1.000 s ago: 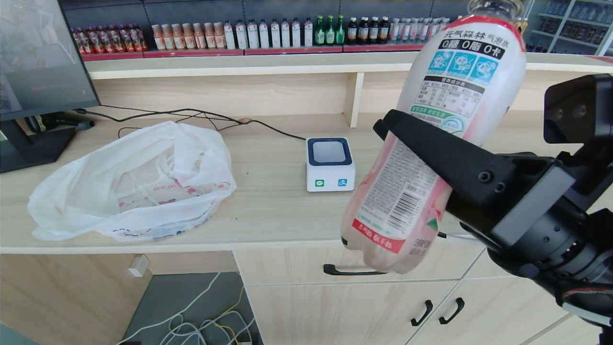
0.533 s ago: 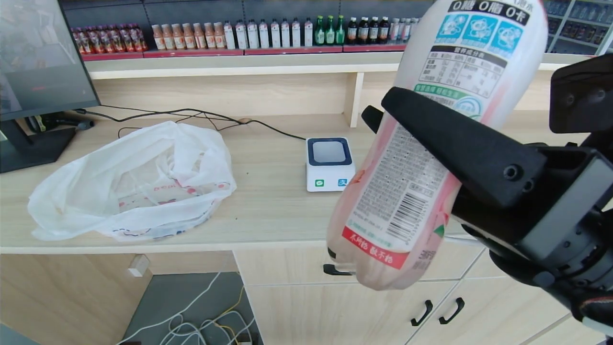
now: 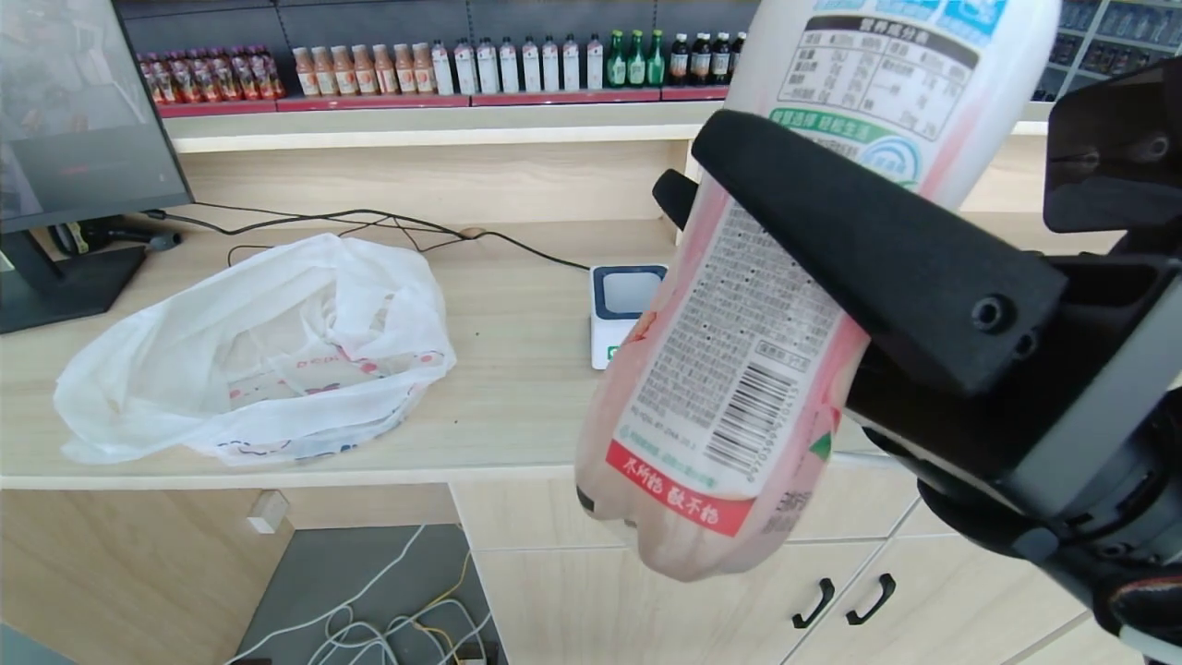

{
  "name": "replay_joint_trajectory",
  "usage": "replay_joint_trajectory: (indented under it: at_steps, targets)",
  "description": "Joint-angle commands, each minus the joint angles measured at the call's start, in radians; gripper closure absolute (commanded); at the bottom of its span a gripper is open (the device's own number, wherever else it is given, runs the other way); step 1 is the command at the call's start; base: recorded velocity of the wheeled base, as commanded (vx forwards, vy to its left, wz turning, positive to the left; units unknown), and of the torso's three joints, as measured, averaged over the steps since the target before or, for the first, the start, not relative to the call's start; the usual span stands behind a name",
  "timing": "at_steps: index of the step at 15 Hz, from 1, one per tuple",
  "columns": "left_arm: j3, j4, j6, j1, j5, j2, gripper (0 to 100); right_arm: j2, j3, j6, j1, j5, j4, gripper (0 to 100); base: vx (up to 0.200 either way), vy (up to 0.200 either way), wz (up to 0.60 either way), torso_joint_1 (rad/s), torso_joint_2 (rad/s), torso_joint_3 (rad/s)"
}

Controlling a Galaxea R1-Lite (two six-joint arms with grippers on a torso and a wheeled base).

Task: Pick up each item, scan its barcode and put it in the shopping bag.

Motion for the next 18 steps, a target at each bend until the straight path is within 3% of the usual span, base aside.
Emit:
replay_joint_trajectory:
  at_steps: [1,3,6,9,11,12,14,18]
  targets:
    - [0.0,0.0,0.0,0.0,0.0,0.0,0,-0.295,0.009,0.061,-0.013,0.006,0.163,0,0.0,0.0,0.0,0.0,0.0,0.0]
    - [0.0,0.0,0.0,0.0,0.0,0.0,0,-0.337,0.009,0.127,-0.037,0.003,0.166,0,0.0,0.0,0.0,0.0,0.0,0.0]
    - [0.0,0.0,0.0,0.0,0.0,0.0,0,-0.275,0.009,0.214,-0.427,-0.07,0.166,0,0.0,0.0,0.0,0.0,0.0,0.0]
    - [0.0,0.0,0.0,0.0,0.0,0.0,0,-0.217,0.009,0.217,-0.539,-0.073,0.166,0,0.0,0.0,0.0,0.0,0.0,0.0]
    - [0.0,0.0,0.0,0.0,0.0,0.0,0,-0.162,0.009,0.216,-0.715,-0.072,0.166,0,0.0,0.0,0.0,0.0,0.0,0.0]
    - [0.0,0.0,0.0,0.0,0.0,0.0,0,-0.183,0.009,0.214,-0.757,-0.069,0.166,0,0.0,0.0,0.0,0.0,0.0,0.0]
    - [0.0,0.0,0.0,0.0,0.0,0.0,0,-0.33,0.034,0.214,-0.711,-0.018,0.154,0,0.0,0.0,0.0,0.0,0.0,0.0]
    - [0.0,0.0,0.0,0.0,0.0,0.0,0,-0.346,0.034,0.24,-0.712,-0.004,0.154,0,0.0,0.0,0.0,0.0,0.0,0.0]
